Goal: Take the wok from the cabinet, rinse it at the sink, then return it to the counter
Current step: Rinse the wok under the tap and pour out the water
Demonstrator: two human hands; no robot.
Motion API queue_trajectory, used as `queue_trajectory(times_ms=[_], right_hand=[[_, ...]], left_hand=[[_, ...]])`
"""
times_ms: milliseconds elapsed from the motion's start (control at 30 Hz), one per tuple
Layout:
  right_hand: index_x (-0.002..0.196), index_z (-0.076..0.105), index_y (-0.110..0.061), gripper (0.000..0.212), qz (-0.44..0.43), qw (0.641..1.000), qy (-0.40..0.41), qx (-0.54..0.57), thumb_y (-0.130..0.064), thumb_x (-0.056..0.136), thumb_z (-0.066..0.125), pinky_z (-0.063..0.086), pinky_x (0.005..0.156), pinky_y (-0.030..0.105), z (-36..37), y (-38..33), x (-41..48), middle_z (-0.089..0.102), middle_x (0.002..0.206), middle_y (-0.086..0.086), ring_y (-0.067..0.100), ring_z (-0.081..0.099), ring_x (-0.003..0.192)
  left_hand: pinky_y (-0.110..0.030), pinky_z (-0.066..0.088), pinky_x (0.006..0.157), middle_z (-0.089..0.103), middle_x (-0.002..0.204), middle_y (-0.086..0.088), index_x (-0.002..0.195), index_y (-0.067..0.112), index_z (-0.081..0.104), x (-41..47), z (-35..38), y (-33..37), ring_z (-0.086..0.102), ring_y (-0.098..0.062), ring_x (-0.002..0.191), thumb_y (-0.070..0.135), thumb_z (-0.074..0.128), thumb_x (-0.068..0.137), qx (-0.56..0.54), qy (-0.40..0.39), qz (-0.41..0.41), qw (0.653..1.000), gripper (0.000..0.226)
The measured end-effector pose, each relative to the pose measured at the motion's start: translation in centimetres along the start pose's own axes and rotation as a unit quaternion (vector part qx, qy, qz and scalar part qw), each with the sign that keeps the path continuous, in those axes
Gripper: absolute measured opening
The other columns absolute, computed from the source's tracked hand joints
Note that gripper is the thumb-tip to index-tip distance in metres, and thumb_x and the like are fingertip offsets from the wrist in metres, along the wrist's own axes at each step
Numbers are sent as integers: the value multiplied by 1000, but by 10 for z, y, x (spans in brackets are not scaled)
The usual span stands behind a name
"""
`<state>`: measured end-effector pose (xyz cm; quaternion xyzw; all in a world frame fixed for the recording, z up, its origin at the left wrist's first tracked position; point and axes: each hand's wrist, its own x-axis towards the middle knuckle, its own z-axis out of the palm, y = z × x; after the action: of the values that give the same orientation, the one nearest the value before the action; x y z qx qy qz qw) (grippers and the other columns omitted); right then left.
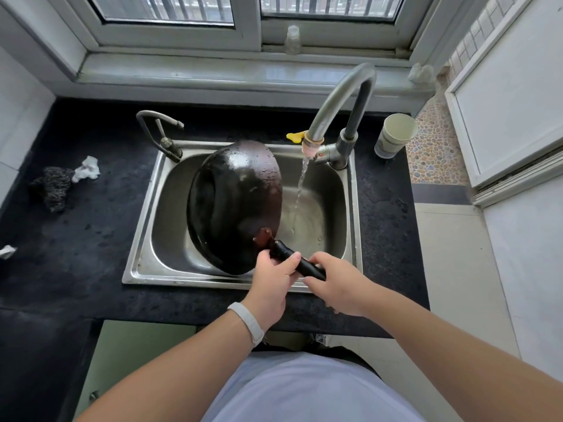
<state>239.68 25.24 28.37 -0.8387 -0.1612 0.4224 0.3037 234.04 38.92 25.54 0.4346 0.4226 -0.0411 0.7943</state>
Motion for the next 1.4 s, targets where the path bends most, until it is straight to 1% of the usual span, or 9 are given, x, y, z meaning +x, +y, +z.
queue_trajectory(times_ms=[100, 200, 400, 500, 667, 800, 1033, 1267, 1400], right_hand=[[114, 53, -25, 18, 10, 997, -18, 71, -27, 97, 58, 53, 47, 30, 2, -7, 1, 65, 85, 8, 18, 61, 56], [112, 53, -21, 15, 10, 992, -30, 123, -22, 97, 56, 49, 45, 30, 8, -15, -2, 63, 79, 9, 17, 57, 51], [106, 53, -9, 10, 30, 978, -59, 200, -16, 99, 54, 44, 39, 29, 19, -20, -14, 61, 69, 9, 16, 53, 45], [110, 53, -6, 14, 56, 971, -61, 225, -15, 99, 54, 43, 39, 28, 24, -19, -19, 61, 66, 7, 17, 52, 43], [116, 55, -7, 19, 87, 961, -44, 258, -16, 100, 54, 45, 41, 28, 32, -11, -25, 60, 69, 9, 16, 53, 45], [117, 57, -11, 18, 107, 956, -25, 271, -17, 100, 53, 45, 42, 28, 33, -5, -29, 60, 70, 9, 16, 54, 47], [114, 57, -11, 16, 143, 947, 5, 287, -21, 102, 53, 49, 47, 27, 35, 0, -39, 63, 73, 7, 12, 56, 50], [113, 57, -13, 14, 166, 926, 31, 337, -22, 103, 53, 49, 48, 26, 38, -2, -43, 63, 76, 9, 12, 56, 51], [112, 56, -10, 13, 166, 916, 44, 362, -19, 103, 52, 46, 44, 26, 35, -6, -43, 61, 74, 9, 12, 54, 49]], left_hand=[[-41, 58, 93, 66, 117, -16, 122, 3, 50, -4, -4, 8, 71, -25, 104, 3, 63, 94, 15, 2, 26, 1000, 31], [-38, 59, 88, 68, 112, -15, 117, 5, 51, -9, -11, 11, 71, -23, 101, 3, 64, 93, 37, 8, 52, 998, 28], [-53, 58, 87, 68, 102, -20, 106, 5, 52, -13, -22, 1, 72, -31, 95, 11, 72, 88, 103, 35, 56, 992, 27], [-50, 60, 85, 68, 101, -20, 106, 5, 51, -13, -24, -5, 72, -30, 93, 12, 72, 88, 109, 26, 43, 993, 28], [-41, 61, 83, 68, 98, -16, 106, 4, 52, -9, -24, -14, 73, -26, 93, 11, 71, 89, 123, -11, 20, 992, 27], [-43, 60, 86, 67, 101, -15, 107, 6, 53, 0, -18, -20, 72, -26, 97, 13, 72, 88, 151, -33, -3, 988, 28], [-39, 61, 82, 69, 105, -13, 108, 9, 55, 7, -11, -28, 73, -22, 94, 17, 72, 88, 194, -66, -38, 978, 27], [-30, 60, 73, 67, 96, -9, 106, 11, 55, 8, -5, -26, 71, -20, 90, 19, 71, 90, 226, -86, -22, 970, 25], [-27, 57, 70, 59, 90, -6, 104, 10, 55, 12, -1, -22, 67, -19, 87, 22, 73, 88, 244, -83, -4, 966, 26]])
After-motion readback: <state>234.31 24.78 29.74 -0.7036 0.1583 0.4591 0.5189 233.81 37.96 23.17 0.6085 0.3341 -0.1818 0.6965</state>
